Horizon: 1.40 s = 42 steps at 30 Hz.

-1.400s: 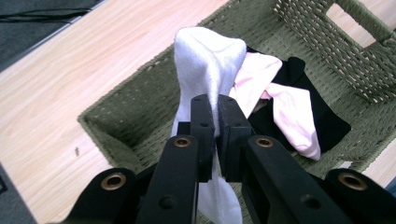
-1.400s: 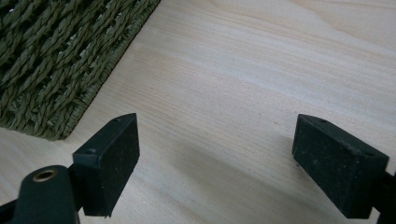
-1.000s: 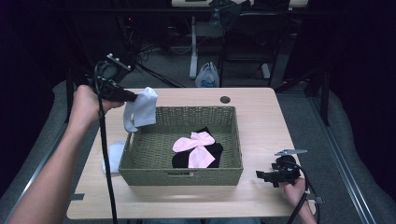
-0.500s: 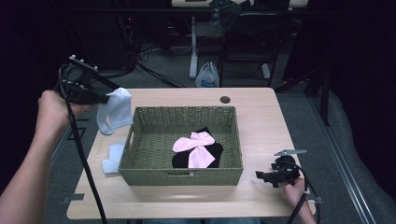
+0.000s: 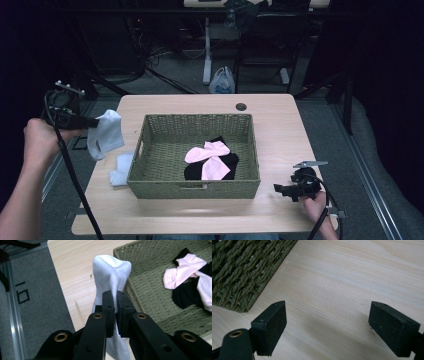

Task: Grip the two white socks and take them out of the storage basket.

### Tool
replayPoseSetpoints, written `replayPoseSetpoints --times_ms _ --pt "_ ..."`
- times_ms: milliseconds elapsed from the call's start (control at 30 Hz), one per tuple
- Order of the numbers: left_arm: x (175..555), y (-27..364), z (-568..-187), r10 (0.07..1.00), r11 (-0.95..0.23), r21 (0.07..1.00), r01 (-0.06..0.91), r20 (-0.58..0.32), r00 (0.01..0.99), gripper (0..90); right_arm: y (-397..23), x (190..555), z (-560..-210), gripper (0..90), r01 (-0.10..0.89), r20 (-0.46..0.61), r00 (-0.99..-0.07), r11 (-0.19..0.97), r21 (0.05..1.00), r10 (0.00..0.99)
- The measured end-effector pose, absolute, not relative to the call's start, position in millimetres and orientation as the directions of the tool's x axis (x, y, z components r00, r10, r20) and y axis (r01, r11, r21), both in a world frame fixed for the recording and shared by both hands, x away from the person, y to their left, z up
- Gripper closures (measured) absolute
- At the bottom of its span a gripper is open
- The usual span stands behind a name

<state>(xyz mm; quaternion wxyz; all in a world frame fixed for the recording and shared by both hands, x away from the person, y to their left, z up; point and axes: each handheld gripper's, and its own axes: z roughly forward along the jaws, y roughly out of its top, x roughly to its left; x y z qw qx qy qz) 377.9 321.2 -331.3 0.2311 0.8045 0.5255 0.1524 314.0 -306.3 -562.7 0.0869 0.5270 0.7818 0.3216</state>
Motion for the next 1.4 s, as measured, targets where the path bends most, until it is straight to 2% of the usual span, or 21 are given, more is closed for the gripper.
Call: replayPoseSetpoints --times_ms 367,1067,1133,1267,1400 --pt "377 334 -390 0.927 -0.289 0.494 0.820 -0.070 0.369 86.5 -305 313 -563 14.7 0.767 0.184 -0.424 0.244 0.593 0.887" --pt "386 334 -487 0.941 -0.226 0.392 0.892 -0.149 0.304 83.8 -306 313 -563 14.7 0.766 0.191 -0.438 0.254 0.590 0.879" --pt "384 336 -497 0.940 -0.207 0.402 0.892 -0.171 0.295 76.3 -305 313 -563 14.7 0.767 0.188 -0.435 0.253 0.589 0.881" --pt "378 338 -500 0.944 -0.172 0.422 0.890 -0.187 0.270 47.7 -306 313 -563 14.7 0.767 0.193 -0.436 0.251 0.590 0.879" --pt "361 344 -497 0.949 -0.149 0.461 0.875 -0.182 0.258 25.3 -306 312 -562 14.7 0.767 0.192 -0.432 0.248 0.592 0.881"
